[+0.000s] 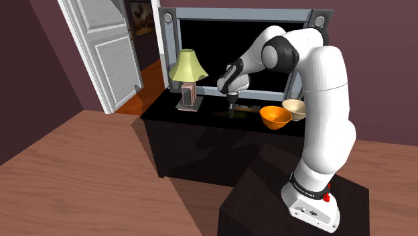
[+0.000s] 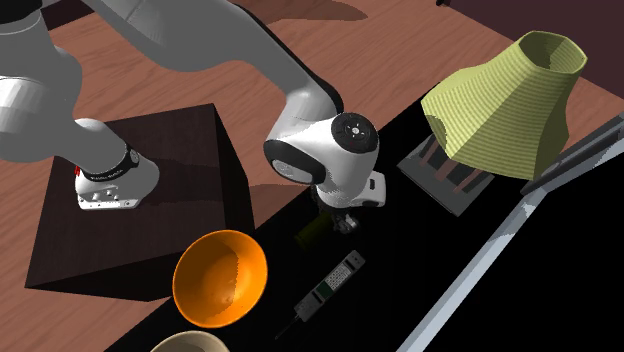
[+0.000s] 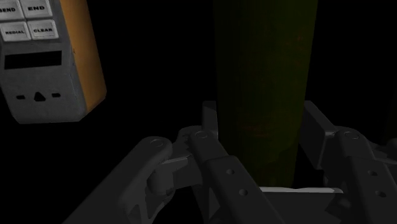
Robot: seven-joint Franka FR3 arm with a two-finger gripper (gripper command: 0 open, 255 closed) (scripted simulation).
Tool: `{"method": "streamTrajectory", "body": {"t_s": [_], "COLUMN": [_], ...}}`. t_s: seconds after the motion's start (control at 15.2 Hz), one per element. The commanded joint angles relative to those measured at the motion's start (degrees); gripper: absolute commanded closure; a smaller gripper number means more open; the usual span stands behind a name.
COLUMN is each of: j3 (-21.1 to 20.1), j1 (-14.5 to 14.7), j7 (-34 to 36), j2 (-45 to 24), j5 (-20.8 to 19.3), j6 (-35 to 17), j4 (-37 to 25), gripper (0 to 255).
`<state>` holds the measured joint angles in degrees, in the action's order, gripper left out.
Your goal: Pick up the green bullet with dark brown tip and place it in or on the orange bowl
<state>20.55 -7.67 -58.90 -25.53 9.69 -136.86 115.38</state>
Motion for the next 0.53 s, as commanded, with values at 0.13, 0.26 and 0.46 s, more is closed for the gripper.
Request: {"method": "streamTrajectory", "body": {"t_s": [0.13,0.26,0.46], "j3": [0.0,0.0,0.5], "j1": [0.0,0.0,0.4], "j7": [0.0,0.0,0.5], "j2": [0.0,0.0,1.7], "j5": [0.0,0.0,-0.8], "j6": [0.0,0.0,1.7], "j4": [0.0,0.0,-0.1], "gripper": [255,255,255]}}
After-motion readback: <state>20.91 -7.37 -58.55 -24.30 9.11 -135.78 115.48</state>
